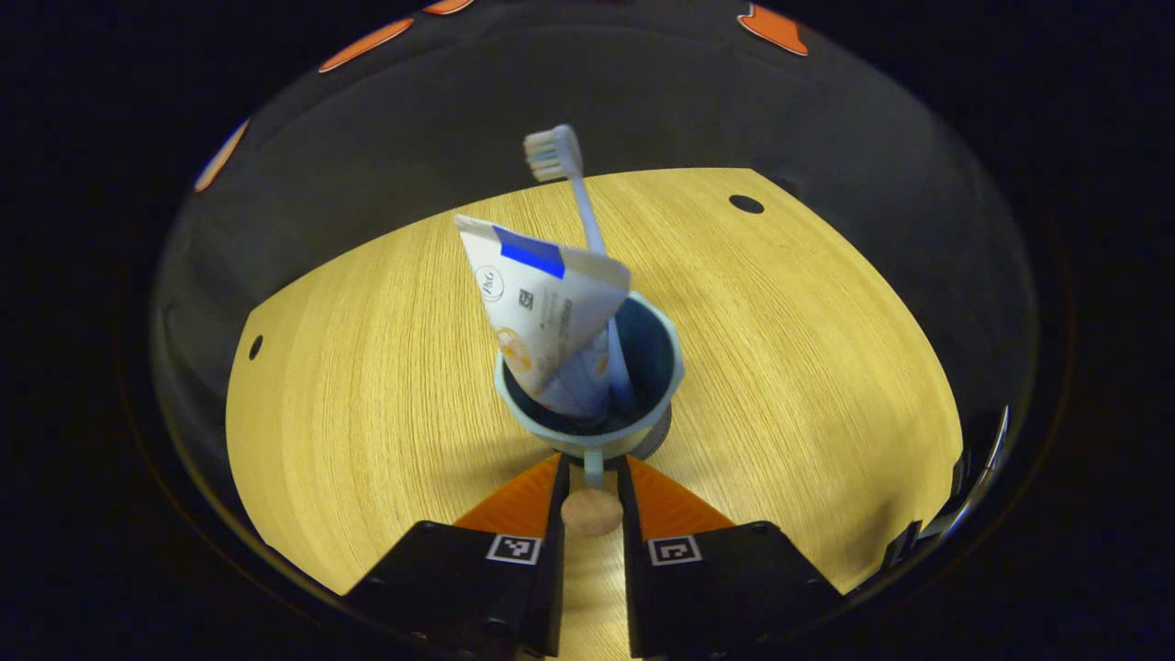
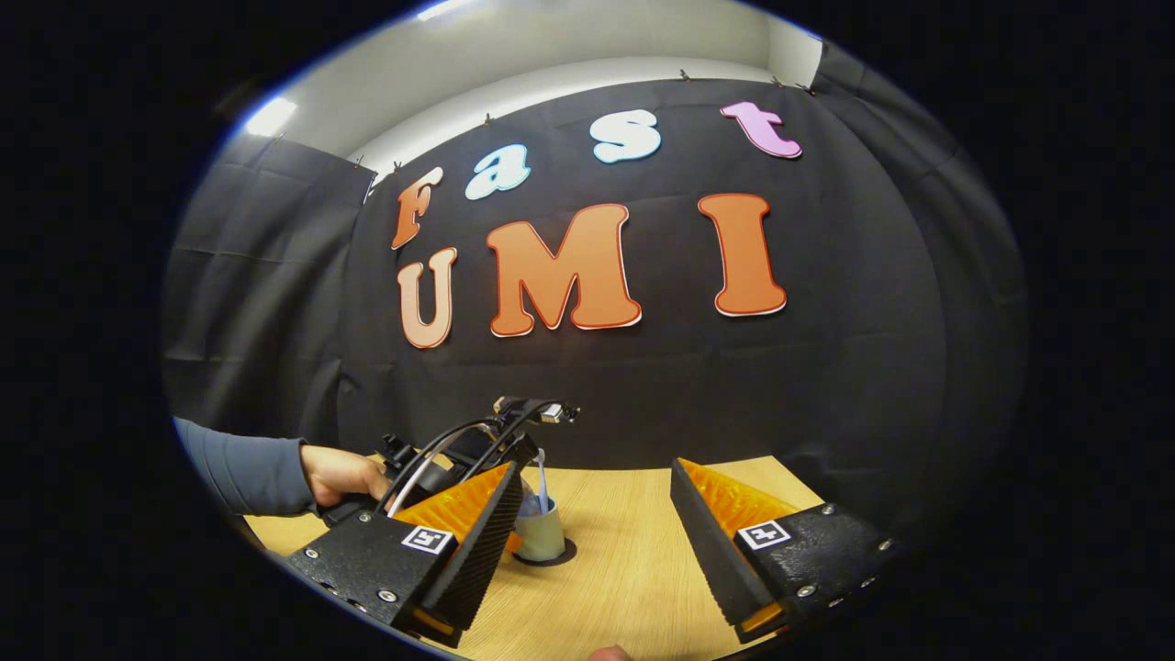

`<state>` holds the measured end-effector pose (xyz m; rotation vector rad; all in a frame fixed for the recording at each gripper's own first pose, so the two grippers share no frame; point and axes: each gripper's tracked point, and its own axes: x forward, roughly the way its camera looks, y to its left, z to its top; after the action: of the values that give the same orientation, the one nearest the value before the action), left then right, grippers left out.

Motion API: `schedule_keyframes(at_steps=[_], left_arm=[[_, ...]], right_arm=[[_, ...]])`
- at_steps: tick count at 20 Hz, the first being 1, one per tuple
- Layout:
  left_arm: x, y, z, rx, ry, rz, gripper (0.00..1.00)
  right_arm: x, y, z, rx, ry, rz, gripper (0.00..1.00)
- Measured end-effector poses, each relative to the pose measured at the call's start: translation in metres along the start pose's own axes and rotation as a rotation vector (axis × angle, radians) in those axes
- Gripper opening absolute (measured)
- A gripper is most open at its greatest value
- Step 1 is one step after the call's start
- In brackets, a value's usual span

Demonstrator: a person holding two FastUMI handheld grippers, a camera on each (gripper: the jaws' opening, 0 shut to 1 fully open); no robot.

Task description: Put the toothbrush and toothpaste on the desktop into the cup, then pick up the cup and place it on the coaster on the desktop.

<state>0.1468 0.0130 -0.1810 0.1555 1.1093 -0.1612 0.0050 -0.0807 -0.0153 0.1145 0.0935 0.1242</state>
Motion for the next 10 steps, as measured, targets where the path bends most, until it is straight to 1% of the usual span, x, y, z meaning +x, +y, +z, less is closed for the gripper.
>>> schedule_keyframes(at_steps=[2,3,5,8,10], left_arm=[[-0.013,-0.001,0.013,0.008,-0.059,-0.005,0.67],[-0.020,0.001,0.019,0.014,-0.092,0.002,0.82],[-0.032,0.008,0.028,0.025,-0.182,0.023,0.95],[-0.071,0.025,0.046,0.017,-0.335,0.082,0.98],[-0.103,0.030,0.053,-0.032,-0.455,0.061,0.98]], right_arm=[[0.003,0.002,-0.003,-0.008,0.011,-0.008,0.97],[0.003,0.003,-0.002,-0.014,0.009,-0.011,0.97],[0.005,0.006,0.004,-0.024,-0.010,-0.020,0.97],[0.010,0.014,0.008,-0.032,-0.034,-0.028,0.97],[0.013,0.017,0.012,-0.038,-0.050,-0.040,0.97]])
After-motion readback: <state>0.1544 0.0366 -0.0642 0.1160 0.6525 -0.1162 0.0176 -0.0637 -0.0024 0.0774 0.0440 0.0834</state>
